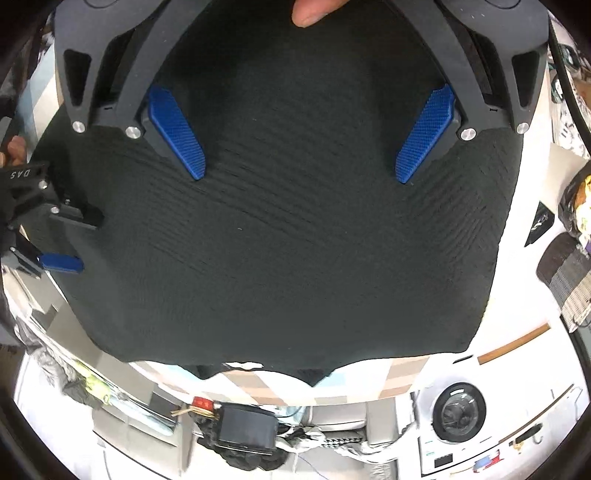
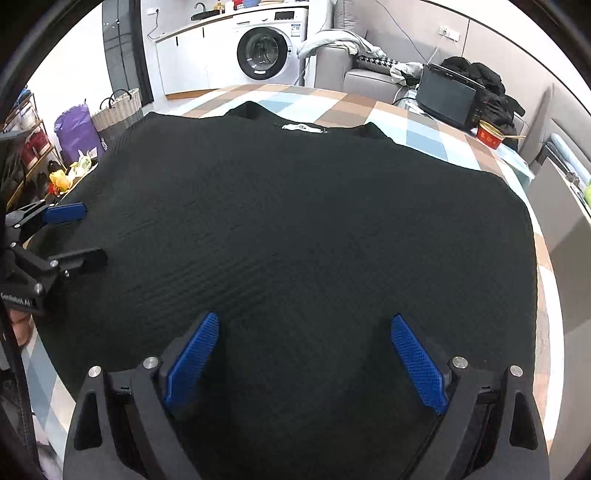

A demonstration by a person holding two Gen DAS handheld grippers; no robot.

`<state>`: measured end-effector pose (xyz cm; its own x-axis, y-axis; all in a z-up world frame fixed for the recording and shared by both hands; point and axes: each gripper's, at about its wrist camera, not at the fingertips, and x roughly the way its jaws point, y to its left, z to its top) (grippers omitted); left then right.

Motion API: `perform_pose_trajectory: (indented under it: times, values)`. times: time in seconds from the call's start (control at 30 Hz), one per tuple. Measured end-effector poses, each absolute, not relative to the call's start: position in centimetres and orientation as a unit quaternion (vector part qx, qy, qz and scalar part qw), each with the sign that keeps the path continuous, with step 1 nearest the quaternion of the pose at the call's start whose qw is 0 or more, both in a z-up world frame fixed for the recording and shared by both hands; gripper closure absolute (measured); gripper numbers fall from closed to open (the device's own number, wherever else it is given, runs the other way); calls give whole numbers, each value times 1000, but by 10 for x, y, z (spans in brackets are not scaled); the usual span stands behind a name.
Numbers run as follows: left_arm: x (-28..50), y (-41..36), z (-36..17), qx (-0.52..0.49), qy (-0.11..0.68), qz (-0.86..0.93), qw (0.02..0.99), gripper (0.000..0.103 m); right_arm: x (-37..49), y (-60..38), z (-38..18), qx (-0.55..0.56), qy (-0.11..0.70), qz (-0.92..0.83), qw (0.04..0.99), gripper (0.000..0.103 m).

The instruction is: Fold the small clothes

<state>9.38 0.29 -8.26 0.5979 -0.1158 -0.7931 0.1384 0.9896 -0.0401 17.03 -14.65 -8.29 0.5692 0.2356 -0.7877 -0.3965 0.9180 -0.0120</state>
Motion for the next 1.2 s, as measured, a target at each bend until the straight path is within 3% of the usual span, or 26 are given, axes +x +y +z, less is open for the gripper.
perform_pose_trajectory:
  times: [0.3,0.67,0.9,1.2]
  values:
    - [91,16,-74,-4,445,-86,891,0,161,-216,-83,-63,435,120,890,5]
    - [123,-3,-59,12,421,-99,901,0,196,-168,-65,-61,429,152,889,5]
    - [155,0,-80,29,461,-52,885,0,232,-171,-79,-42,446,128,885,5]
    - [115,21,-79,29,451,-34,892,0,207,-229,-83,-43,450,66,890,5]
